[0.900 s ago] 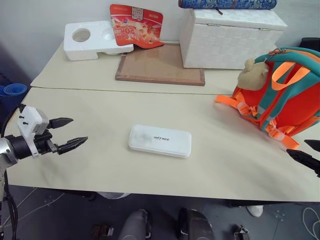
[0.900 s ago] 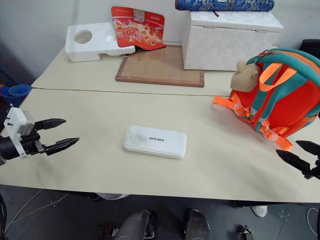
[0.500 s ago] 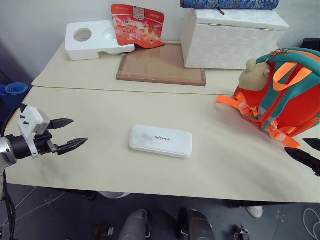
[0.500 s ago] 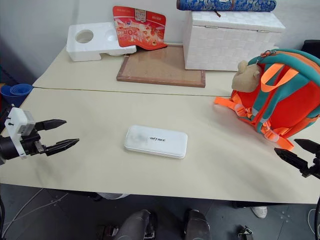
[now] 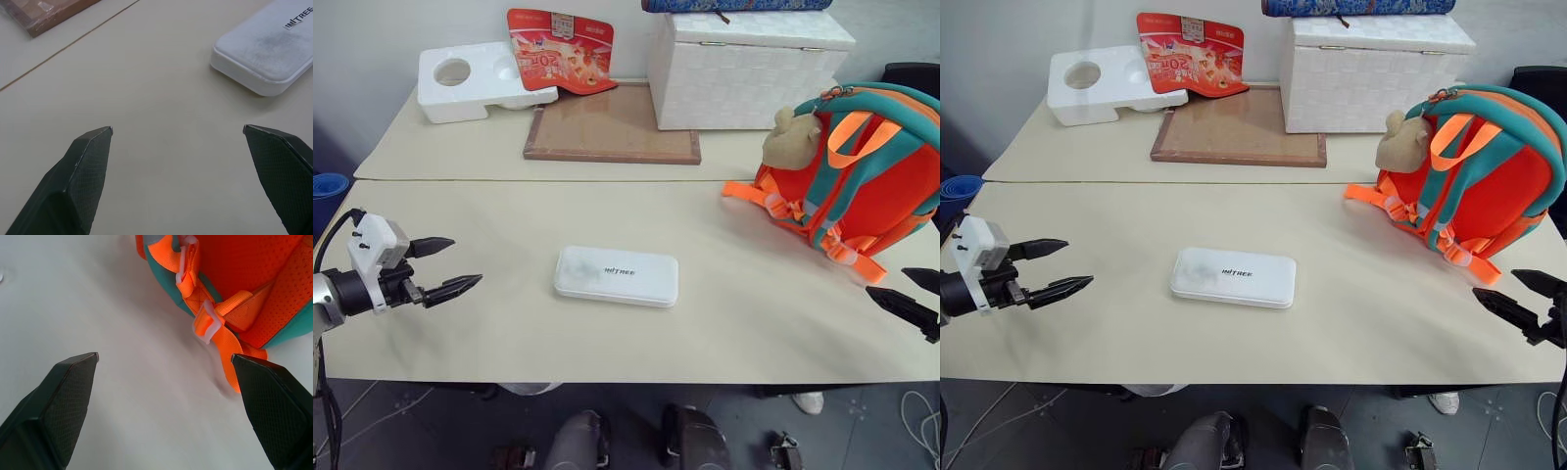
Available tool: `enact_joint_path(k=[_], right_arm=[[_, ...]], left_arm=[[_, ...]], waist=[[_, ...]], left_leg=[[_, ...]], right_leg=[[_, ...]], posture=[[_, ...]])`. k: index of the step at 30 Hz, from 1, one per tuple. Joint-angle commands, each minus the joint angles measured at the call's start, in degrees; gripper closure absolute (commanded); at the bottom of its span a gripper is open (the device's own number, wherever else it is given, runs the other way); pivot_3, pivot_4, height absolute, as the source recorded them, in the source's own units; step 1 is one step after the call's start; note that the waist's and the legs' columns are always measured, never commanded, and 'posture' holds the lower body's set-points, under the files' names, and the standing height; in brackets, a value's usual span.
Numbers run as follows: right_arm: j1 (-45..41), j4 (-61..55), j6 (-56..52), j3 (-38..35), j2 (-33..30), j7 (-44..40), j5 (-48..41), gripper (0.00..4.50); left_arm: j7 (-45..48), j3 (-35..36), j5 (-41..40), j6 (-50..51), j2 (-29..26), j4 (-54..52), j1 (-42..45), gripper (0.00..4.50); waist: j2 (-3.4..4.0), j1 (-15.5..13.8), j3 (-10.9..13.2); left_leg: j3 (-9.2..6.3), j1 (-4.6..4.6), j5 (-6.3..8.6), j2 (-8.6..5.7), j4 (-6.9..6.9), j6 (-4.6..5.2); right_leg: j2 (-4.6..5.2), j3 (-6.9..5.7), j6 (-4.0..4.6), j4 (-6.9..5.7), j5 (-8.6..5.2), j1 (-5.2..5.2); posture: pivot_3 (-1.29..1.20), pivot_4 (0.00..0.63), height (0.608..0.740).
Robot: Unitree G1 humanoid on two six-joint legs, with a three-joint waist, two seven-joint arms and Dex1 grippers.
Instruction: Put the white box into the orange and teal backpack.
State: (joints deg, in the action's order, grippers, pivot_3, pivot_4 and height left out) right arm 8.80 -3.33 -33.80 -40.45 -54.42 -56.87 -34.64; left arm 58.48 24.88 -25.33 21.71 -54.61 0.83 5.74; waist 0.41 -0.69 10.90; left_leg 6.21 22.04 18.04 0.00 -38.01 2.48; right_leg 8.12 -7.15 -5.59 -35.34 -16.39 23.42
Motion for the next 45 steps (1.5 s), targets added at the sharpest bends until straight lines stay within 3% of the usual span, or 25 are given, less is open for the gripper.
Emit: enact_joint_path(k=[1, 4, 14, 16, 22, 30, 38, 45], right_arm=[[-3.0, -3.6, 0.8, 1.5, -2.1, -1.0, -0.7, 0.22], [-7.6, -4.9, 1.6, 7.3, -3.5, -2.5, 0.2, 0.85], [-25.0, -7.3, 4.0, 33.2, -0.4, -5.8, 6.4, 4.32], [-28.2, -6.7, 4.6, 38.0, 1.4, -6.0, 8.6, 4.50], [-32.6, -4.5, 5.9, 46.3, 4.7, -6.1, 14.3, 4.50], [-35.8, 0.8, 9.1, 50.8, 9.4, -4.5, 20.3, 4.50], [-36.3, 4.0, 12.1, 50.6, 9.9, -5.1, 23.6, 4.50], [-36.7, 5.4, 14.2, 51.1, 10.5, -5.8, 24.8, 4.50]], left_arm=[[-0.7, -0.3, 0.7, 0.3, -1.1, -0.3, 1.0, 0.19], [-1.3, -3.5, 1.7, 2.0, -1.1, -1.3, 2.3, 0.78], [-5.4, -19.1, 7.7, 4.7, 4.7, -2.5, 13.1, 3.87], [-4.7, -21.9, 8.3, 5.7, 5.7, -2.9, 14.1, 4.49], [-5.2, -27.0, 9.9, 7.0, 8.7, -2.6, 17.5, 4.49], [-6.0, -30.2, 11.2, 7.7, 13.9, -2.5, 20.4, 4.49], [-6.0, -25.9, 7.7, 16.1, 13.2, -0.4, 20.0, 4.49], [-7.6, -15.1, -7.3, 48.6, 15.5, 9.2, 30.0, 2.29]], waist=[[0.00, 0.0, 0.0], [0.00, 0.2, 0.0], [-0.10, 0.5, 0.0], [-0.12, 0.6, 0.0], [-0.13, 0.5, 0.0], [-0.16, 0.4, 0.0], [-0.16, 0.6, 0.0], [-0.20, 0.6, 0.0]], left_leg=[[0.02, 0.00, 0.00, -0.01, -0.01, 0.00], [0.03, 0.00, 0.00, -0.01, -0.01, 0.00], [0.03, 0.10, 0.00, -0.09, -0.12, 0.03], [0.05, 0.11, 0.00, -0.09, -0.16, 0.04], [0.05, 0.13, 0.00, -0.05, -0.24, 0.04], [0.03, 0.16, -0.02, -0.07, -0.38, 0.08], [0.00, 0.16, -0.02, -0.04, -0.43, 0.08], [-0.18, 0.28, -0.02, 0.00, -0.73, 0.08]], right_leg=[[0.01, 0.03, 0.00, -0.03, 0.00, 0.02], [0.01, 0.04, 0.00, -0.07, 0.00, 0.04], [-0.12, -0.13, -0.01, -0.11, 0.00, 0.08], [-0.32, -0.25, -0.04, -0.11, 0.02, 0.07], [-0.40, -0.29, -0.04, -0.13, 0.02, 0.09], [-0.40, -0.36, -0.05, -0.21, 0.03, 0.06], [-0.42, -0.39, -0.05, -0.24, 0.02, 0.06], [-0.45, -0.38, -0.05, -0.31, 0.02, 0.00]], posture=[[0.00, 0.150, 0.740], [0.00, 0.150, 0.740], [0.00, 0.150, 0.740], [0.00, 0.150, 0.740], [0.00, 0.150, 0.740], [0.00, 0.150, 0.740], [0.00, 0.150, 0.740], [0.00, 0.150, 0.740]])
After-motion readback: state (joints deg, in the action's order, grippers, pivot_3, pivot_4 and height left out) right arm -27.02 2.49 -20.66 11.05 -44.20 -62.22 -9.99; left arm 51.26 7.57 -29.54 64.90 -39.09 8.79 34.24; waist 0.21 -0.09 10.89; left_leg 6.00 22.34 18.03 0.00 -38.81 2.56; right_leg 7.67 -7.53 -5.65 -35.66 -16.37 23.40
